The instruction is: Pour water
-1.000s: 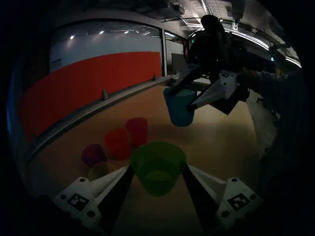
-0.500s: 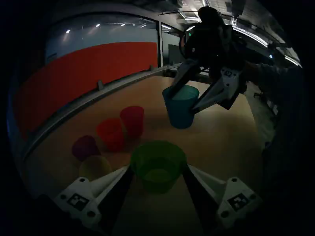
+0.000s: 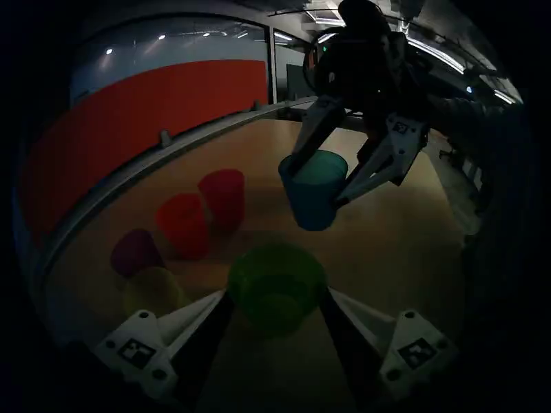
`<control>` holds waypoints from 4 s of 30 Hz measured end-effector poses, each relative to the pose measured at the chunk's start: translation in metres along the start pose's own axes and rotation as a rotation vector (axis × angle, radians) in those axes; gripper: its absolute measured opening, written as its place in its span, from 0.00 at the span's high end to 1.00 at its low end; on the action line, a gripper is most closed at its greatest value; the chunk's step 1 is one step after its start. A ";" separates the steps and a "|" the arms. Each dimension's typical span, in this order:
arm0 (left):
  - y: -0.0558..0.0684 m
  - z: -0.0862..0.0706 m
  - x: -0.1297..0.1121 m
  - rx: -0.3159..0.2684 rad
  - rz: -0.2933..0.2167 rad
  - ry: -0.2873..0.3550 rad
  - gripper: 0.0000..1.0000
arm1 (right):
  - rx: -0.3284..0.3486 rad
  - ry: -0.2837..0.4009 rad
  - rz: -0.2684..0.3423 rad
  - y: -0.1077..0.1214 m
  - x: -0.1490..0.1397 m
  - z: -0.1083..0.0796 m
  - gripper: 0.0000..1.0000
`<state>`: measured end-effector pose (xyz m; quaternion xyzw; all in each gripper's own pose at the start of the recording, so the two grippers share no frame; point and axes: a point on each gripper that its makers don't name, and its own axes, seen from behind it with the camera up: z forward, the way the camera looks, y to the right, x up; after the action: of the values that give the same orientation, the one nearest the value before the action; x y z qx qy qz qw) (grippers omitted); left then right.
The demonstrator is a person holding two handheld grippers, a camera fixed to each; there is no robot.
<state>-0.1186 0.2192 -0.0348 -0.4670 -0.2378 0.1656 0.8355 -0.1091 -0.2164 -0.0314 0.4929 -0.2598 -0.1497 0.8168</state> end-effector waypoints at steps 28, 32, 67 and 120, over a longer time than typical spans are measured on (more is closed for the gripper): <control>0.000 0.010 -0.012 -0.023 -0.046 -0.002 0.14 | 0.006 -0.046 -0.006 -0.007 -0.024 0.021 0.04; 0.000 0.010 -0.013 -0.020 -0.041 -0.004 0.14 | 0.010 -0.046 -0.007 -0.009 -0.024 0.023 0.04; -0.001 -0.016 -0.034 0.035 -0.099 -0.018 0.04 | -0.002 -0.043 0.000 -0.018 -0.042 0.035 0.02; -0.044 -0.116 -0.017 0.457 -0.236 0.224 0.04 | -0.409 0.281 0.229 0.026 -0.053 -0.093 0.00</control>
<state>-0.0667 0.1069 -0.0532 -0.2509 -0.1530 0.0641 0.9537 -0.1000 -0.1098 -0.0581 0.3011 -0.1624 -0.0357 0.9390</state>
